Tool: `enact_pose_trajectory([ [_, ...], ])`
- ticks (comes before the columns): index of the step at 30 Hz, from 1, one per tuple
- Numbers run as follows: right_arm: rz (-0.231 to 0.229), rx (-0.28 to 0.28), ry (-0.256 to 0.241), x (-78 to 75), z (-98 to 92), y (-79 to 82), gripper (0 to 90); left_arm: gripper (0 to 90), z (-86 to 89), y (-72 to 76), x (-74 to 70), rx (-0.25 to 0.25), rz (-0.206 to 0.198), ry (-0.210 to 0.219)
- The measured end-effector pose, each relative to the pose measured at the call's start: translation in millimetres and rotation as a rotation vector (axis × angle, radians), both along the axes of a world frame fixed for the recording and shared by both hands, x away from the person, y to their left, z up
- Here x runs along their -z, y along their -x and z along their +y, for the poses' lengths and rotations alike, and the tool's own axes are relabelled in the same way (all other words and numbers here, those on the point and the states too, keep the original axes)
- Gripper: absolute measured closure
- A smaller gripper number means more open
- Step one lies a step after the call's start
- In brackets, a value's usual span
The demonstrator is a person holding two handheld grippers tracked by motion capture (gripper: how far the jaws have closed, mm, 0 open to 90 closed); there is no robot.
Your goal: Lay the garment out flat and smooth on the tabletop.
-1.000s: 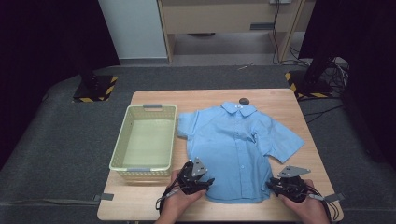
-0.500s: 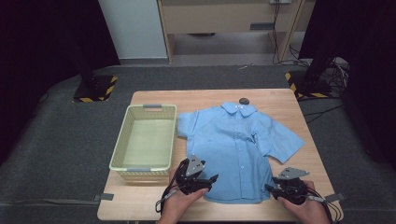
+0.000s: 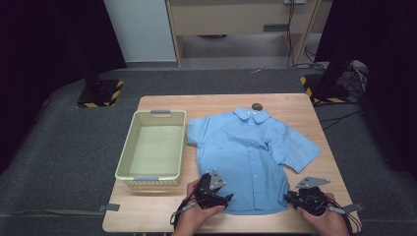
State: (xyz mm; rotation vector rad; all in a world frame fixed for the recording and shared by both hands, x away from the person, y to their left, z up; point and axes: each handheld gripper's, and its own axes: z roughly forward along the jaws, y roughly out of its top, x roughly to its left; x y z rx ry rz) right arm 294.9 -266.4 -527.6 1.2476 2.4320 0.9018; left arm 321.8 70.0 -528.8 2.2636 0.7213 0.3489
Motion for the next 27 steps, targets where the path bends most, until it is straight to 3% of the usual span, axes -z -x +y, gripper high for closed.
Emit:
enact_pose_trajectory([
  [3, 0.015, -0.011, -0.023, -0.2, -1.5, -1.1, 86.9, 25.9, 0.2, -3.0, 7.4, -0.003, 0.028, -0.012],
  [4, 0.009, -0.014, -0.006, -1.2, -2.5, -1.2, 87.8, 25.8, 0.5, -3.2, 7.5, -0.005, 0.025, -0.008],
  [8, -0.041, -0.004, 0.142, -13.3, -15.0, 2.5, 88.4, 26.6, 2.5, -3.4, 6.8, -0.006, 0.027, -0.017],
  [10, -0.041, 0.0, 0.208, -17.1, -23.7, 4.6, 88.0, 26.7, 4.4, -3.5, 6.7, -0.006, 0.03, -0.016],
  [11, -0.029, -0.012, 0.219, -17.0, -27.1, 6.0, 86.5, 26.7, 5.6, -3.5, 6.4, -0.006, 0.032, -0.019],
  [13, -0.03, -0.035, 0.205, -15.1, -32.2, 8.8, 80.4, 26.7, 9.5, -3.2, 5.9, -0.006, 0.033, -0.025],
  [15, -0.058, -0.007, 0.161, -17.0, -38.6, 8.2, 73.2, 26.8, 13.2, -2.7, 5.0, -0.013, 0.038, -0.031],
  [17, -0.085, 0.048, 0.086, -21.8, -44.5, 5.7, 67.2, 27.8, 16.8, -3.2, 4.4, -0.017, 0.034, -0.025],
  [19, -0.109, 0.1, 0.017, -23.8, -48.1, 2.0, 62.7, 27.5, 19.3, -5.4, 1.9, -0.027, 0.023, 0.008],
  [21, -0.123, 0.151, 0.011, -20.9, -48.8, -3.9, 63.2, 27.4, 21.1, -8.6, 0.1, -0.04, 0.011, 0.02],
  [24, -0.105, 0.196, 0.025, -10.3, -48.0, -16.5, 62.6, 27.7, 23.3, -11.7, 4.0, -0.047, 0.018, -0.002],
  [27, -0.093, 0.212, 0.044, -3.0, -45.8, -25.5, 61.6, 28.2, 26.0, -12.2, 4.4, -0.053, 0.021, -0.005],
])
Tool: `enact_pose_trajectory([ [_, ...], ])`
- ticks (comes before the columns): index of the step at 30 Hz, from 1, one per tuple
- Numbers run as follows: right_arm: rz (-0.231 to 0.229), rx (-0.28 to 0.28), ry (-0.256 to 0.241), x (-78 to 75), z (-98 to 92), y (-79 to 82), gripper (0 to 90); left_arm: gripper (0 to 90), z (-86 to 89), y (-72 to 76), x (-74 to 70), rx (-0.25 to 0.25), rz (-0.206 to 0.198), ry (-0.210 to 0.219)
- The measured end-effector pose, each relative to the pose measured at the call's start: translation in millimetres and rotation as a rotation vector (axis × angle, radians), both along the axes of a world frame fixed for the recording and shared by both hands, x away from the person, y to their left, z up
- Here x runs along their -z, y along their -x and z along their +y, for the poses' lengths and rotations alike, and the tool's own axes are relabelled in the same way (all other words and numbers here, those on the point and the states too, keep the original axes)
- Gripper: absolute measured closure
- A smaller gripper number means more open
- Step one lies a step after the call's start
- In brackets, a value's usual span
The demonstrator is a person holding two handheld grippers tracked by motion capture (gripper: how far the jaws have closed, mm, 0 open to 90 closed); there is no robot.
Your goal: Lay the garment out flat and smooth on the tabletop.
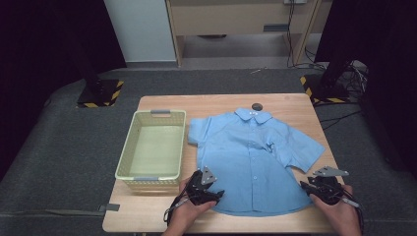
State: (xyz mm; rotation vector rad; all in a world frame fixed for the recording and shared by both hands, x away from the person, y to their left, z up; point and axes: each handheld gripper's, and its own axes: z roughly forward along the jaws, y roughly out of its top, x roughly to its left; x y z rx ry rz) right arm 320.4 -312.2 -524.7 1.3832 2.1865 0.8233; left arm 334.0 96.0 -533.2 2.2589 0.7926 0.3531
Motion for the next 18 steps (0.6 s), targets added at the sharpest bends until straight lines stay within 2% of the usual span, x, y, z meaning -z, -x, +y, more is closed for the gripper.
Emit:
enact_pose_trajectory([
  [3, 0.018, -0.03, -0.028, 3.8, 6.0, 0.3, 59.4, 28.3, 0.4, -0.6, 1.6, 0.003, 0.005, -0.008],
  [8, 0.009, -0.106, -0.051, 3.9, 19.7, 3.7, 54.6, 28.0, 1.9, -0.6, 1.7, 0.003, 0.009, -0.007],
  [11, -0.053, -0.083, -0.048, -5.4, 13.6, -2.2, 58.2, 27.8, 4.2, -0.2, 2.4, -0.001, 0.006, 0.0],
  [13, -0.074, -0.057, -0.044, -9.3, 8.3, -10.3, 57.4, 27.6, 4.7, -0.1, 2.8, -0.001, 0.003, 0.002],
  [15, -0.096, -0.057, -0.023, -8.7, 7.5, -20.8, 51.7, 27.0, 4.7, 0.1, 3.3, 0.0, 0.0, 0.004],
  [18, -0.118, -0.057, -0.03, -4.2, 12.0, -39.5, 45.7, 26.7, 5.3, 0.9, 4.1, -0.001, -0.006, 0.01],
])
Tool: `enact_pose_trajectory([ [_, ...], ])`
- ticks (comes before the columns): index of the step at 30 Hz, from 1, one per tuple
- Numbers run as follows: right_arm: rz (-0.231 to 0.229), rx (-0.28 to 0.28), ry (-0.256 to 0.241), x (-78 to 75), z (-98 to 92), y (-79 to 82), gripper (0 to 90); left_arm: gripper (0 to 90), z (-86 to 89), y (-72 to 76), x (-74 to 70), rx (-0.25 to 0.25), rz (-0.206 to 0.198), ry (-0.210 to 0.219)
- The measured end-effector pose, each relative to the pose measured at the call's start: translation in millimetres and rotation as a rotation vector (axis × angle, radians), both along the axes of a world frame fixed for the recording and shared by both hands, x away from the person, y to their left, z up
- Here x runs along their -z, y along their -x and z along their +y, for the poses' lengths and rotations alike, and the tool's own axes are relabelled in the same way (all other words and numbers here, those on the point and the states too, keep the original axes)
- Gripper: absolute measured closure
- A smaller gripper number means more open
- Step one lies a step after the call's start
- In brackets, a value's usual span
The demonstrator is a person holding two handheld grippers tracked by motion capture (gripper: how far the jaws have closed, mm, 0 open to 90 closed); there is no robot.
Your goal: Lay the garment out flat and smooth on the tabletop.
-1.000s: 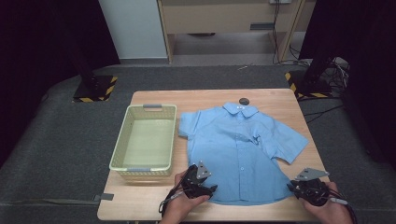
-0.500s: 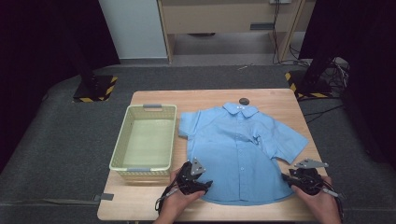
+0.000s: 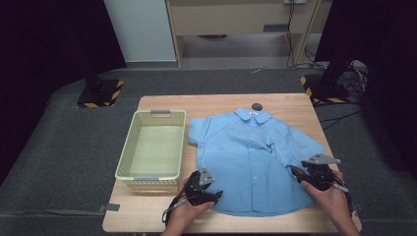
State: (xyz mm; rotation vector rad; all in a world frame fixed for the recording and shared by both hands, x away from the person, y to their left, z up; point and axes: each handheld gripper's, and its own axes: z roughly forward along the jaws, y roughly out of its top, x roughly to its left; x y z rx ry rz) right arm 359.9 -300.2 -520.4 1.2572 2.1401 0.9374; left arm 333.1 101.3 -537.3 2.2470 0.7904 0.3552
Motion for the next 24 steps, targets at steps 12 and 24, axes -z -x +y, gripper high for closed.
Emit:
enact_pose_trajectory([
  [12, 0.088, 0.013, 0.003, 13.0, 7.2, -40.1, 81.9, 27.9, 6.5, 9.9, 0.6, -0.009, -0.008, 0.002],
  [24, 0.104, 0.118, 0.018, 5.2, -39.3, -61.7, 86.6, 29.7, 13.2, 22.9, 0.8, -0.022, -0.009, 0.008],
])
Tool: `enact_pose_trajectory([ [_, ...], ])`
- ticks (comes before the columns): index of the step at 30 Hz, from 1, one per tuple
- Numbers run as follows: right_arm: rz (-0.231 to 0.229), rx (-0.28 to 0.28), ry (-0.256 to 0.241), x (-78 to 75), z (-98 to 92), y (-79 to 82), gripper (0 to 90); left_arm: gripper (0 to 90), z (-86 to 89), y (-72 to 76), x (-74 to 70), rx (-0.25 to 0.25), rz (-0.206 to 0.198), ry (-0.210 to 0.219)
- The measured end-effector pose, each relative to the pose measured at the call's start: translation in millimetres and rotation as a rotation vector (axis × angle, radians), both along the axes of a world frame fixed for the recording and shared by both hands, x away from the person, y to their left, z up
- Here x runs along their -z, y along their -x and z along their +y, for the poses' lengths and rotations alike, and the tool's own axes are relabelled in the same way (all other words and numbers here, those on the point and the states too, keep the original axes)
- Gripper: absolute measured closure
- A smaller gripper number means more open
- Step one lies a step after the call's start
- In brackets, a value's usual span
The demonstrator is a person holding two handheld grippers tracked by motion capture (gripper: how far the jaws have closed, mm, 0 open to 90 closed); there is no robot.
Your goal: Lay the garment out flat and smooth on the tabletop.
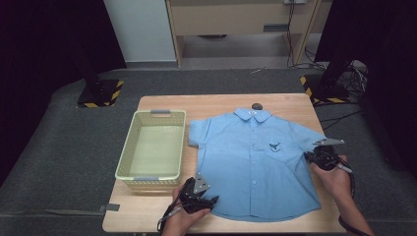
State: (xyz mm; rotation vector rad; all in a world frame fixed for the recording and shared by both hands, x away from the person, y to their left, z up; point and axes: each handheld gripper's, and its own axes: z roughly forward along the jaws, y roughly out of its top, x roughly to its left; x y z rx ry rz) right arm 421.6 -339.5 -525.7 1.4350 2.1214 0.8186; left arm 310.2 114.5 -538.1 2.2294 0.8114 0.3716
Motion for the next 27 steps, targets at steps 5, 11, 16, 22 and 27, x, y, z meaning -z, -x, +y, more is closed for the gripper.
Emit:
enact_pose_trajectory([
  [5, -0.022, 0.015, -0.019, 0.2, -2.8, 0.7, 76.4, 29.2, 2.1, 2.3, 0.8, 0.008, -0.003, 0.007],
  [11, -0.069, -0.016, -0.082, -10.9, 19.1, 33.5, 45.3, 20.5, 7.0, -0.9, -14.3, -0.004, -0.019, 0.039],
  [16, -0.036, -0.105, -0.115, -2.0, 40.4, 67.6, 37.5, 20.8, 12.8, -3.3, -35.4, -0.021, -0.094, 0.12],
  [22, 0.006, -0.11, -0.096, 1.0, 48.0, 92.2, 31.0, 22.7, 3.5, -10.5, -35.9, 0.004, -0.079, 0.109],
  [27, -0.013, -0.091, -0.117, -2.2, 42.4, 104.7, 32.3, 22.7, -7.1, -19.6, -19.9, 0.015, -0.038, 0.044],
])
